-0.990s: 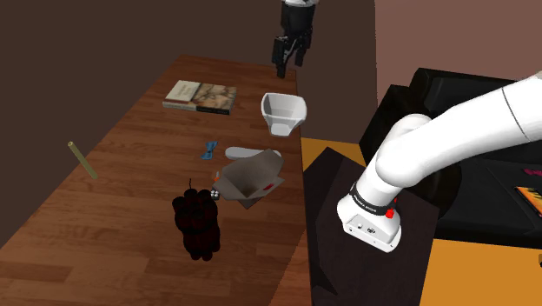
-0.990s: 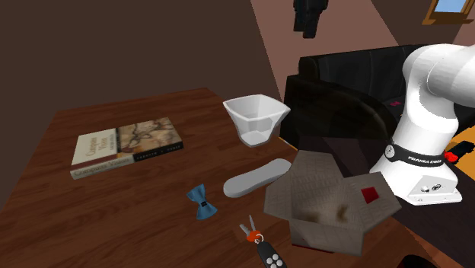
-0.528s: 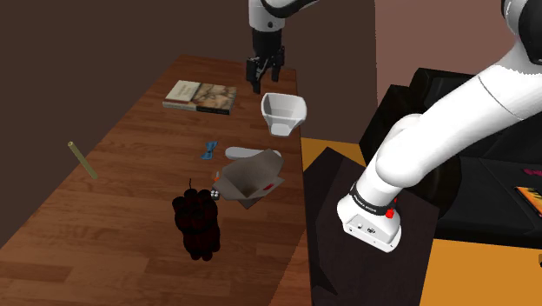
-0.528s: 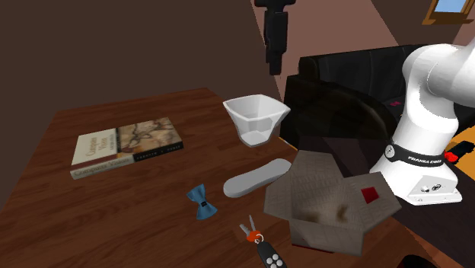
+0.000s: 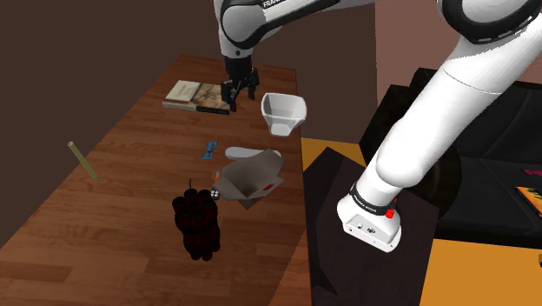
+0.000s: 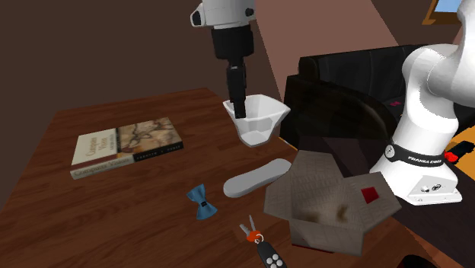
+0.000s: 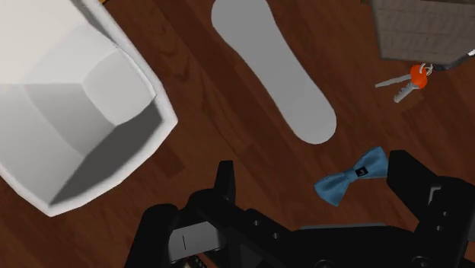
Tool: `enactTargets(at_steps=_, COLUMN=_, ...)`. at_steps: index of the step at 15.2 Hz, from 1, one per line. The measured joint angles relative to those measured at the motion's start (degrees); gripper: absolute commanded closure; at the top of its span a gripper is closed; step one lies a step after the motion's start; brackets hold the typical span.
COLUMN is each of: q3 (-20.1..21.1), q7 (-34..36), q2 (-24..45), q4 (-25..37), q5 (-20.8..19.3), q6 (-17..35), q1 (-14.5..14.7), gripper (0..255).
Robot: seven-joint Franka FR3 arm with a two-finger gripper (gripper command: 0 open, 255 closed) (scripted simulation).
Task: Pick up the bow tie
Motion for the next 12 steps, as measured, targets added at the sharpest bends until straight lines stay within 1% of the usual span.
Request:
enactTargets(at_steps=6, q3=0.77, q7=1.9, q2=12.38, q4=6.73, q5=-0.98, q6=3.31, q1=0.88, gripper=0)
enactTargets(at_steps=12, q3=0.93, q7=3.72, q2=26.58, q4=17.37, q5=-2.35, q6=4.48, q1=2.49, gripper=0)
